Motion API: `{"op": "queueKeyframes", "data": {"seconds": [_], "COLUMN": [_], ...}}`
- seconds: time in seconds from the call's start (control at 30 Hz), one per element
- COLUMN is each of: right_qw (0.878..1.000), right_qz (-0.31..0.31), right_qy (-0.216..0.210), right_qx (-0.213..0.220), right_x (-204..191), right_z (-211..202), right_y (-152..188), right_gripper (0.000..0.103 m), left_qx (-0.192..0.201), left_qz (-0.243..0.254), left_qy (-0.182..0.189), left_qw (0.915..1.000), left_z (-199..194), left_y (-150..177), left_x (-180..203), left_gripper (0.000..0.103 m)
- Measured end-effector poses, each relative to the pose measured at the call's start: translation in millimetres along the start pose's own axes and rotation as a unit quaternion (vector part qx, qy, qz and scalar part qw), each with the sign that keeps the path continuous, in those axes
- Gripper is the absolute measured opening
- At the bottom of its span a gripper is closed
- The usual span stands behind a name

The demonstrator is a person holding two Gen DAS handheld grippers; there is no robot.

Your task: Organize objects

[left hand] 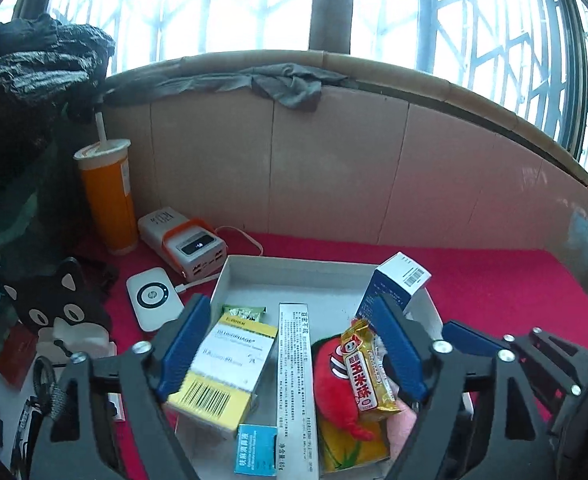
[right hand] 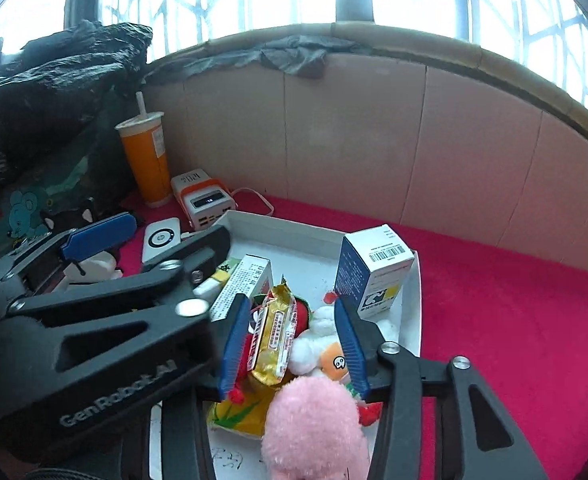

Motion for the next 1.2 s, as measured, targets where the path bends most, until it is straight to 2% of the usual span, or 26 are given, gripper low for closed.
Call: {"op": "queueKeyframes", "data": {"seconds": [0.07,0.2,0.53,0.6,0.7,0.83,1.0,1.2], "right_qw": [1.0,1.0,0.999,0.999,0.999,0.998,0.998,0.996], "right_qz": [-0.003,-0.002,0.024,0.019,0.009,0.016,0.032,0.061], "right_qy": [0.003,0.005,-0.004,-0.003,0.001,0.012,0.027,0.027], "right_qx": [0.008,0.014,0.026,0.038,0.052,0.06,0.054,0.053], "right_x": [-2,-1,16,18,19,25,36,50], "right_z": [-8,-19,-39,-47,-57,-64,-66,-72], "right_y": [3,12,34,38,44,53,67,81], "right_gripper": [0.061,0.07,0.082,0.093,0.102,0.103,0.103,0.103], "left_qx": [0.006,0.016,0.035,0.039,0.049,0.057,0.059,0.082], "left_qz": [0.002,0.008,0.021,0.018,0.007,-0.008,-0.033,-0.063], "left_qy": [0.0,-0.001,0.002,0.006,0.011,0.019,0.045,0.054], "left_qw": [1.0,0.9998,0.9992,0.999,0.9987,0.9982,0.9967,0.9932], "left_z": [-3,-9,-26,-31,-41,-54,-73,-103], "left_y": [0,0,1,1,0,-2,-1,1], "left_x": [3,9,25,25,21,12,-8,-33], "left_gripper": [0.09,0.093,0.094,0.095,0.095,0.095,0.095,0.095]}}
Point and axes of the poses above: each gripper's, at about its wrist camera, not at the fingertips, and z roughly the way its jaws point, x to its right, y to its underside, the point moved 3 cm from there along z, roughly the way its jaws point, and after that the axes turned 7 degrees about -x, right-handed, at the moved point
